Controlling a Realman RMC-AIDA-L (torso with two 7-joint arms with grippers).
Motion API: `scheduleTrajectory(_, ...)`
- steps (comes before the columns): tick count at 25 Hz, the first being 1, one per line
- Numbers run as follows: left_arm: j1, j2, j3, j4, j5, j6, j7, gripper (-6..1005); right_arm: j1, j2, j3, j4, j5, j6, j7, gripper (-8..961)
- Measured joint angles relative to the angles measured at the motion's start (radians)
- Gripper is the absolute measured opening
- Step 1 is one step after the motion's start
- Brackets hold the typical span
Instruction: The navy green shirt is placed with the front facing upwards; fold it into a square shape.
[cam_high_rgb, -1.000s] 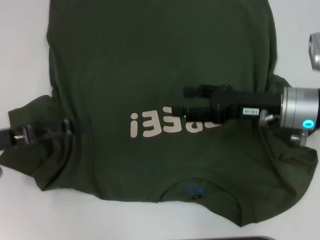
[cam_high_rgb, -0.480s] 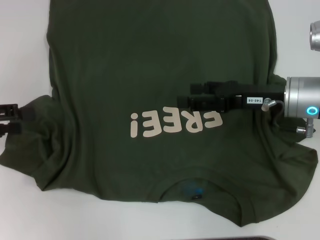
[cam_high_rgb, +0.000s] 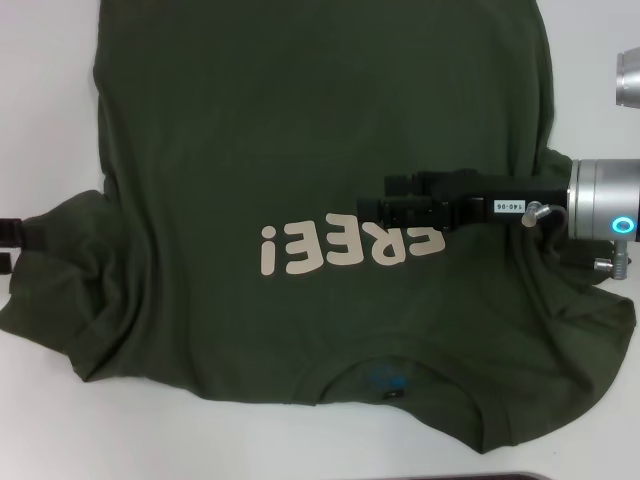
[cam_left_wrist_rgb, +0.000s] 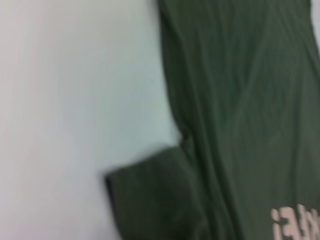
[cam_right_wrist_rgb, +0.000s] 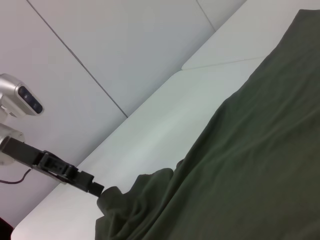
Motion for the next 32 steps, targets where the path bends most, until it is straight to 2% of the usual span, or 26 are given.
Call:
scheduleTrajectory(10,-0.003,0.002,0.006,-0.011,0.05,-0.05,0.0,763,-0.005,0.0,0.001,0.001,-0.001,0.012,0.001,912)
scheduleTrajectory(17,-0.014,-0.001,0.03,-0.089,0.053,-0.108,0.017,763,-0.008,0.0,0.001,0.001,0.0,0.015,0.001,912)
scheduleTrajectory(32,-0.027,-0.003,0.048,-0.126,0.06,-0.128,0.026,764,-0.01,0.0,-0.002,0.004,0.0,0.015,0.001,911)
